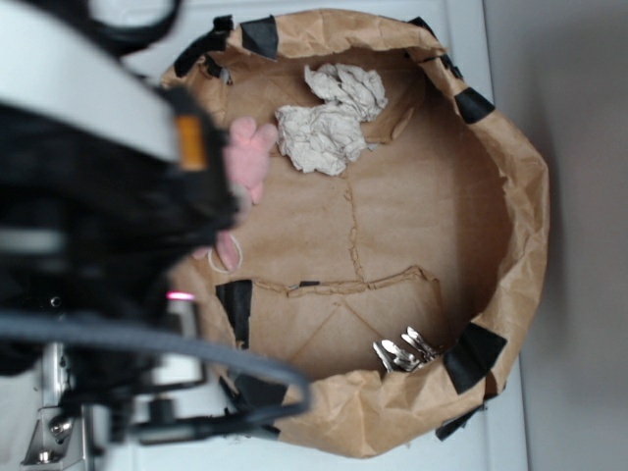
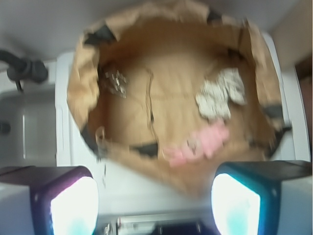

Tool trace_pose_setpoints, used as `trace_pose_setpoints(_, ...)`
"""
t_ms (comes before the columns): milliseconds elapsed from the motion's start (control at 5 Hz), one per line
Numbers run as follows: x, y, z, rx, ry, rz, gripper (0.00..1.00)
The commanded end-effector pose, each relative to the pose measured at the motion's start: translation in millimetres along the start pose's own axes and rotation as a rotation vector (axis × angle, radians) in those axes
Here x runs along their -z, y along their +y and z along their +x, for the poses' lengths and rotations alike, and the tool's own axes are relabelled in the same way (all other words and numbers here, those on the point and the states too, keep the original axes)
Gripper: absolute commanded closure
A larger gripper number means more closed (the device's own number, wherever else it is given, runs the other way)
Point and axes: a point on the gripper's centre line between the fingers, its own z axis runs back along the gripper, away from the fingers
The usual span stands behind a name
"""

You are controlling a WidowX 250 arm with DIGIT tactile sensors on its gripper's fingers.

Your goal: Grab the silver keys.

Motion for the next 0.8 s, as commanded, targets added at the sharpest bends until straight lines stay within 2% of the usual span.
trace_pose_setpoints(0, 45, 37, 26, -0.212, -0.061, -0.05, 0.0)
trace_pose_setpoints(400, 92, 49, 41, -0.475, -0.028, -0.139, 0.0)
trace_pose_setpoints(600, 107, 67, 18, -0.57, -0.054, -0.137, 0.0)
